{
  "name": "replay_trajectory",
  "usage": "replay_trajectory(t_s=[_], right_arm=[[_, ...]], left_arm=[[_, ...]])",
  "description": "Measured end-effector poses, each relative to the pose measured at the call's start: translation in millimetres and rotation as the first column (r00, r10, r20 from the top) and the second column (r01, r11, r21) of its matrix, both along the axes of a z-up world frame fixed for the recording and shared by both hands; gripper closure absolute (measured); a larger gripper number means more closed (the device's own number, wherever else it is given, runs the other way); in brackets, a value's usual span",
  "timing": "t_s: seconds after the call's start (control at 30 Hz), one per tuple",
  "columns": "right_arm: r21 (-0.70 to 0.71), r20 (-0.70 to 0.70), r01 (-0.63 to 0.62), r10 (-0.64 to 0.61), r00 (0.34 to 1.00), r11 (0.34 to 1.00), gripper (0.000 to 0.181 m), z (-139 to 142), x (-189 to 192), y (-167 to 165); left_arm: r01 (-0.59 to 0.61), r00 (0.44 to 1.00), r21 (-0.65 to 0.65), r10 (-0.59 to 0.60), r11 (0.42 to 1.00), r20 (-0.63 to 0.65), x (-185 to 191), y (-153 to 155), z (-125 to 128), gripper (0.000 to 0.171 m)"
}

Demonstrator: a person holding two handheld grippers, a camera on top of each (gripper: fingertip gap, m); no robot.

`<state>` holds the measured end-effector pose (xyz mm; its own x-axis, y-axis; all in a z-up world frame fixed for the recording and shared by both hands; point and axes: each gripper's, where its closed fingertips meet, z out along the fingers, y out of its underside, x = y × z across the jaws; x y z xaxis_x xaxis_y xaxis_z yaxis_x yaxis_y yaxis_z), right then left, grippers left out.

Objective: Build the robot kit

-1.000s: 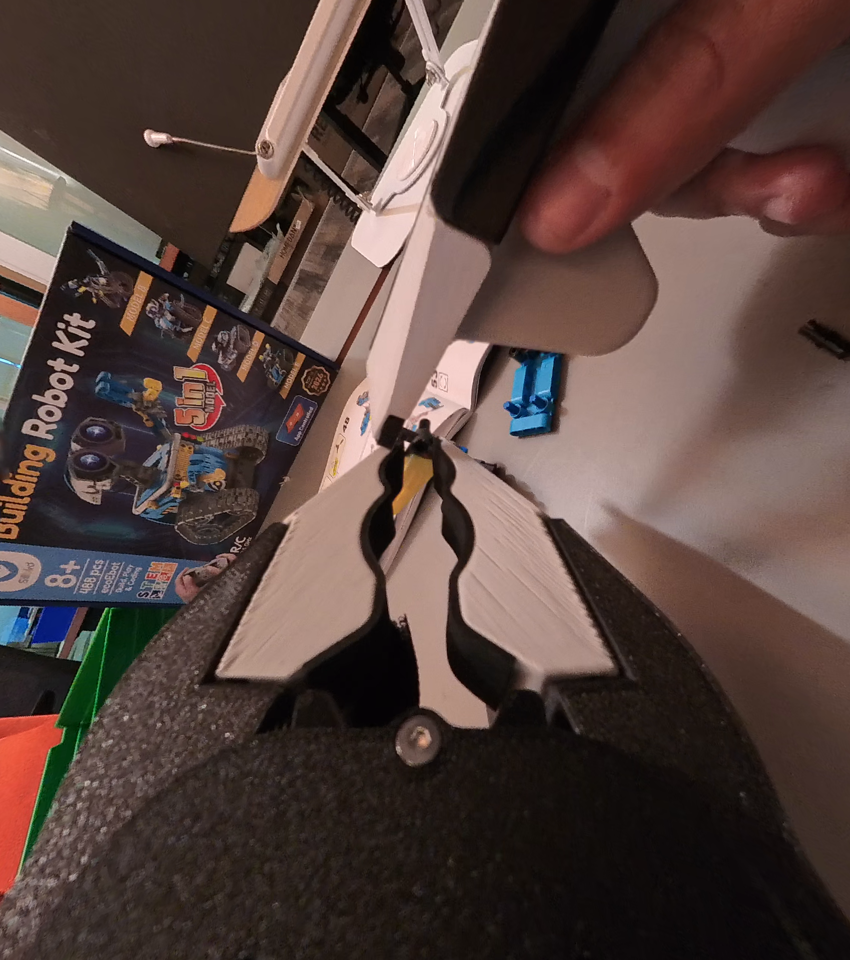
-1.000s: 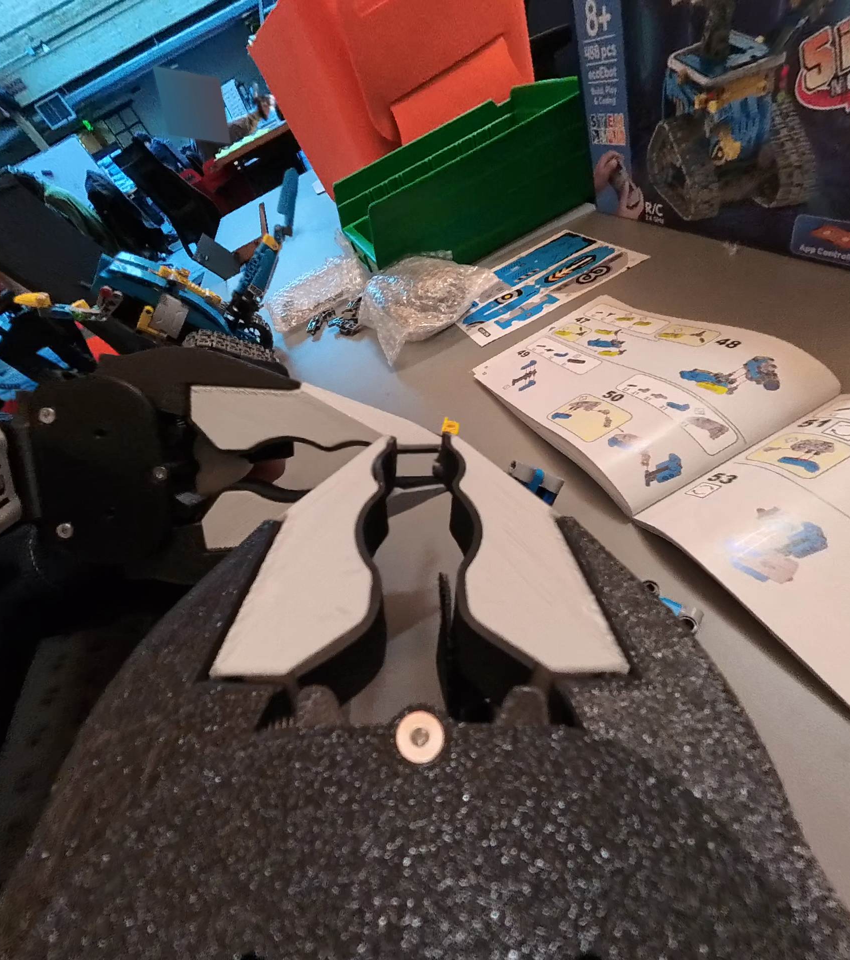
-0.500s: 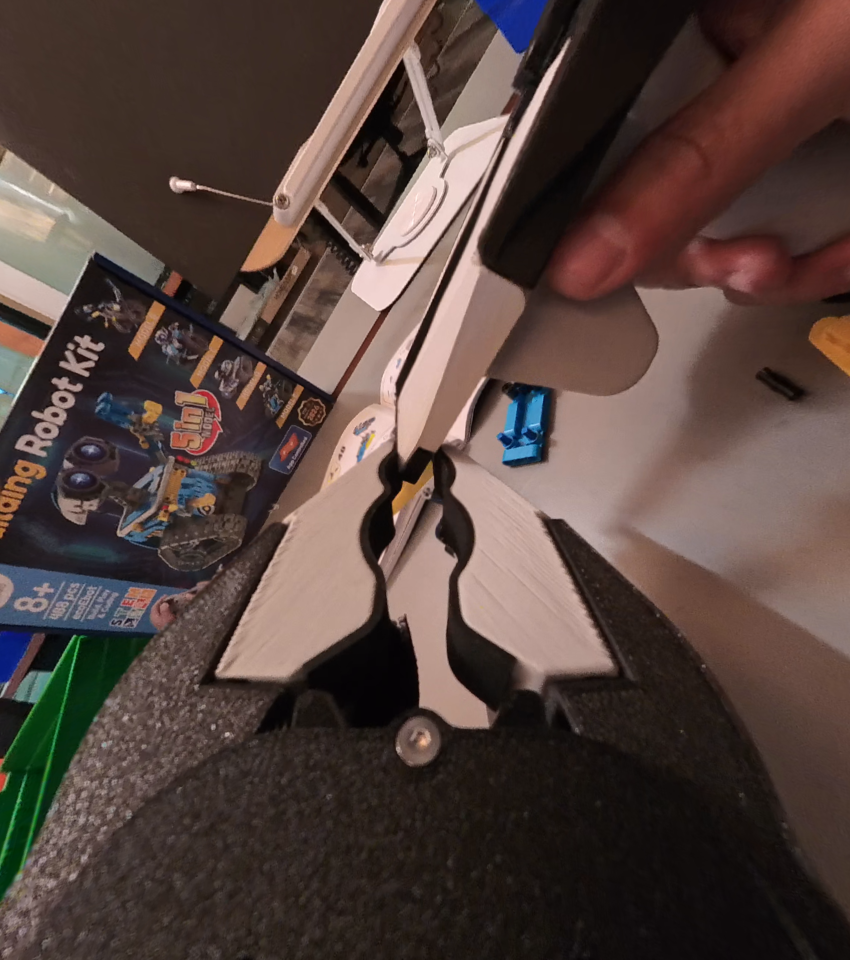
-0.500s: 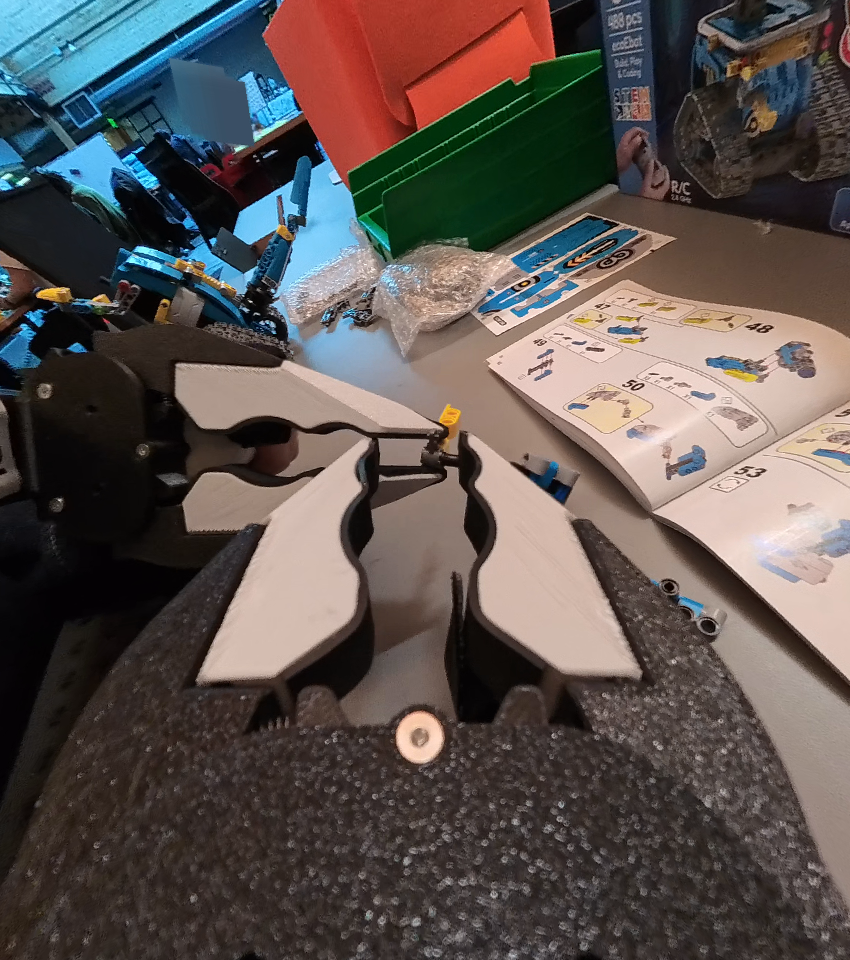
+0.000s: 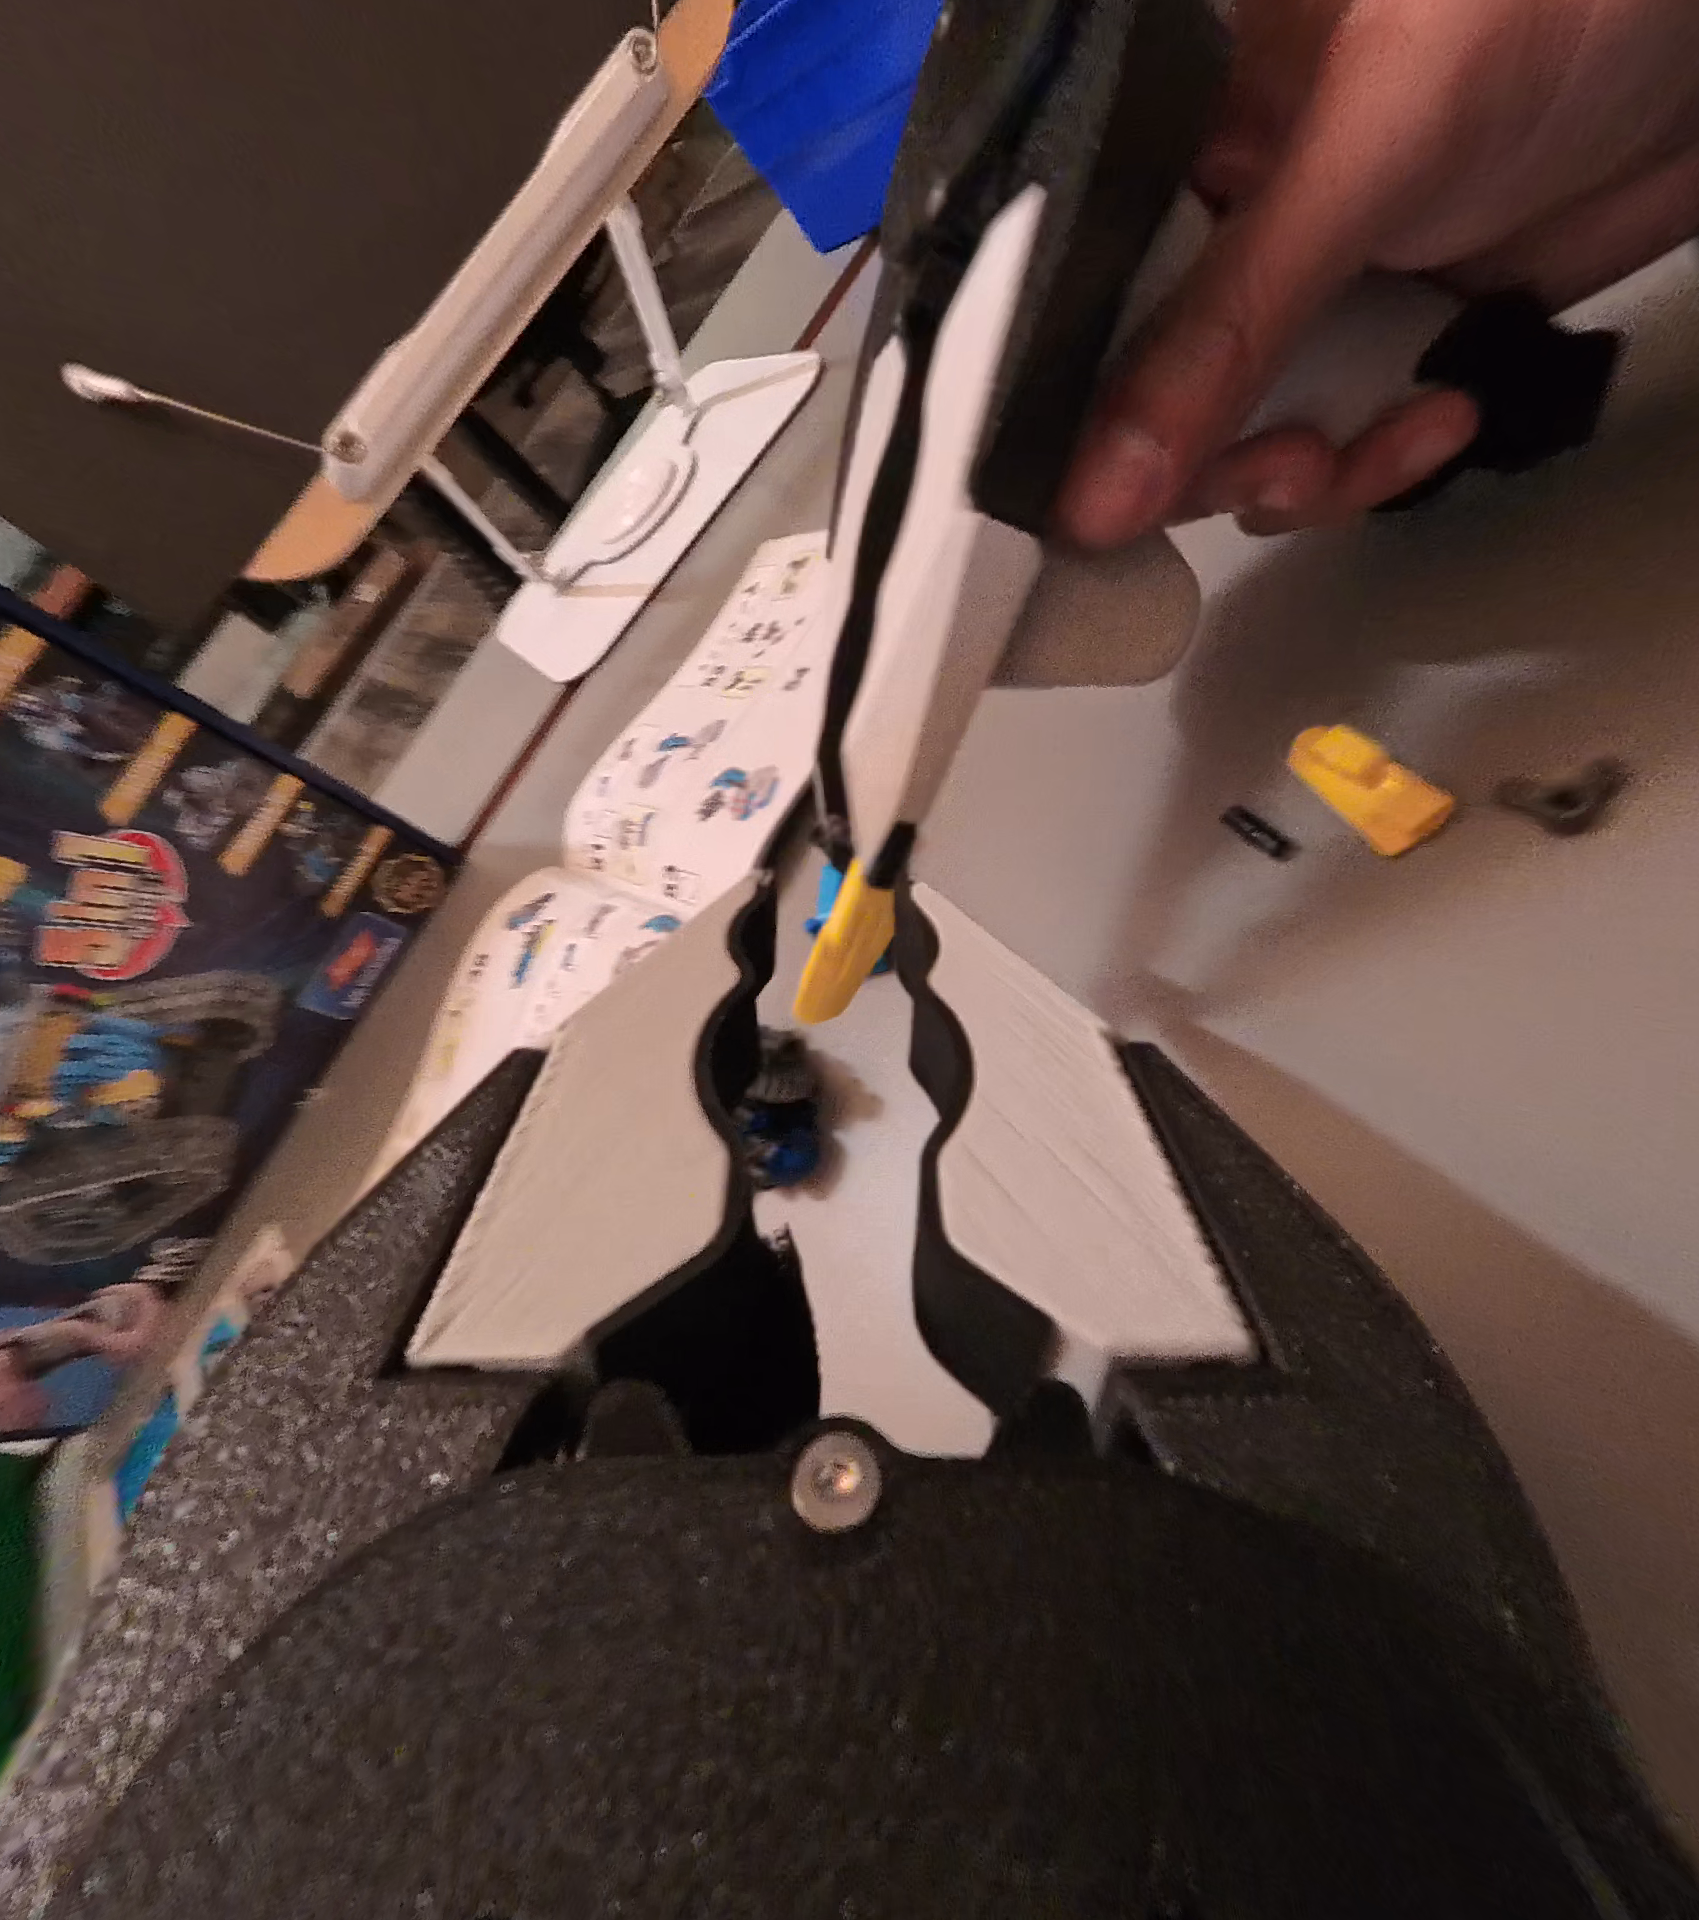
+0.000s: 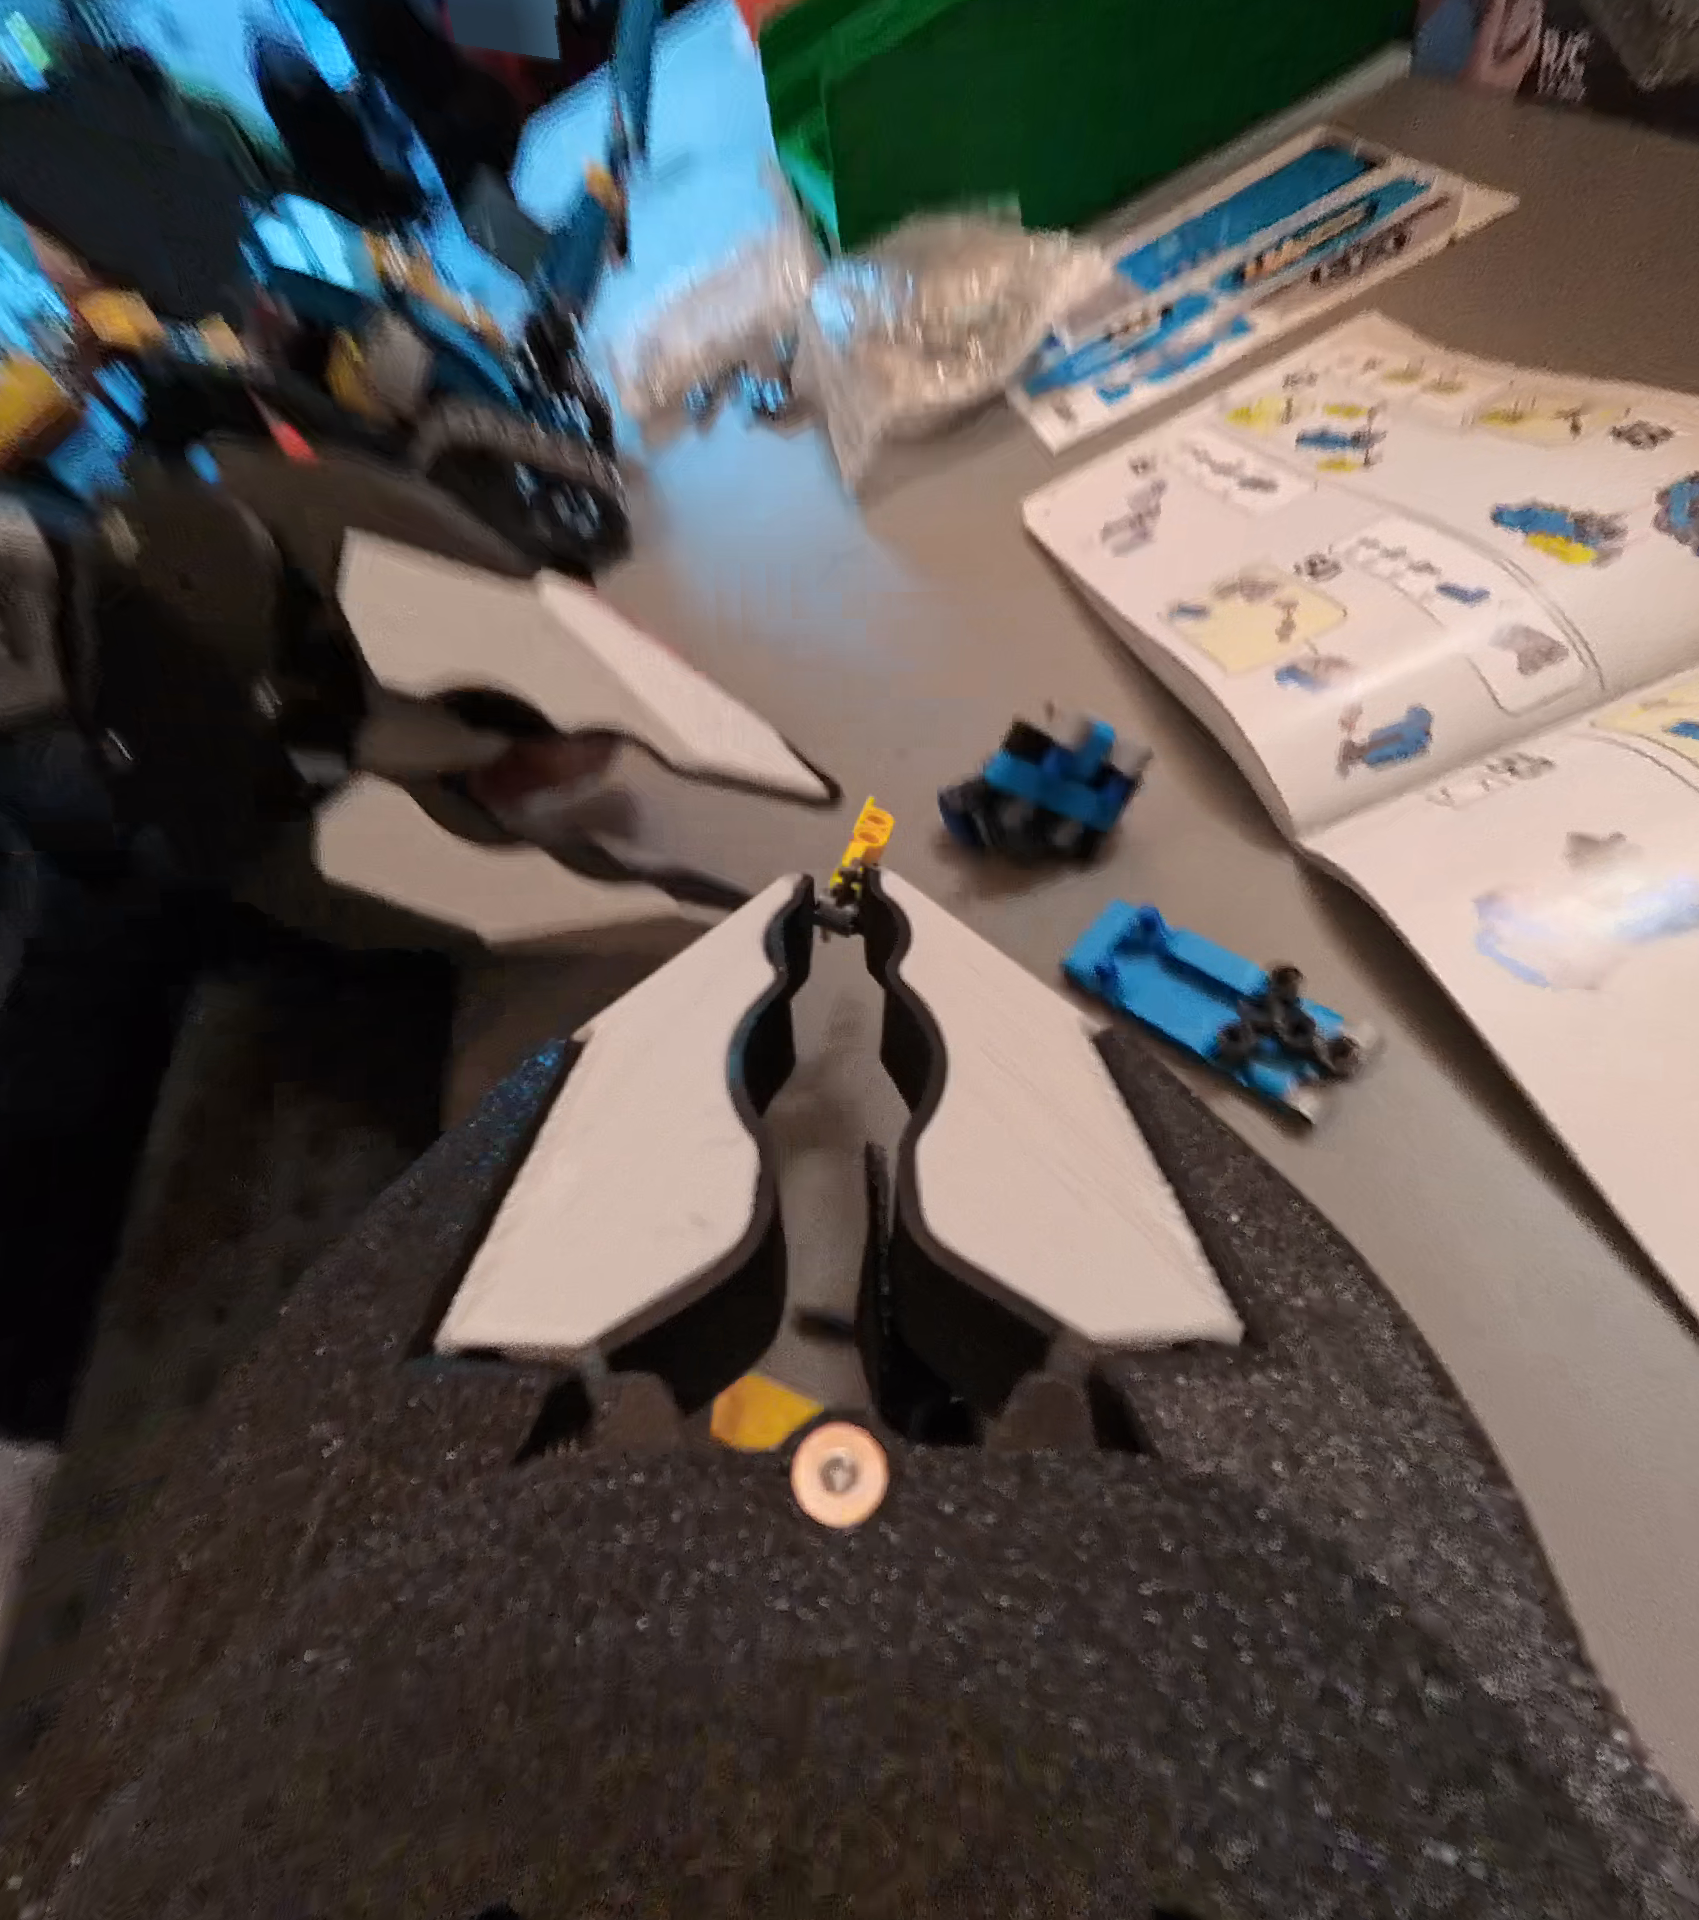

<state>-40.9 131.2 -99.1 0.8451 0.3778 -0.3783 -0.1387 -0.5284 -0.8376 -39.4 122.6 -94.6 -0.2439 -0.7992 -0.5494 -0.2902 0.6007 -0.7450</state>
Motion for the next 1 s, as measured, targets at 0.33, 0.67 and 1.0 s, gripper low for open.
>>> replay_trajectory(t_s=[0.33, 0.67, 1.0], right_arm=[[0.073, 0.126, -0.272, 0.261, 0.957, 0.960, 0.173, -4, 15, -38], [-0.094, 0.444, -0.176, 0.200, 0.873, 0.980, 0.137, -42, 70, -21], [-0.177, 0.451, -0.333, 0.377, 0.809, 0.926, 0.108, -50, 67, -3]], left_arm=[[0.092, 0.928, -0.490, -0.253, 0.867, -0.274, 9, -25, -36, 0.163], [0.039, 0.903, -0.306, -0.165, 0.951, -0.397, 17, -10, -68, 0.171], [-0.017, 0.896, -0.395, -0.161, 0.919, -0.414, 13, 1, -66, 0.171]])
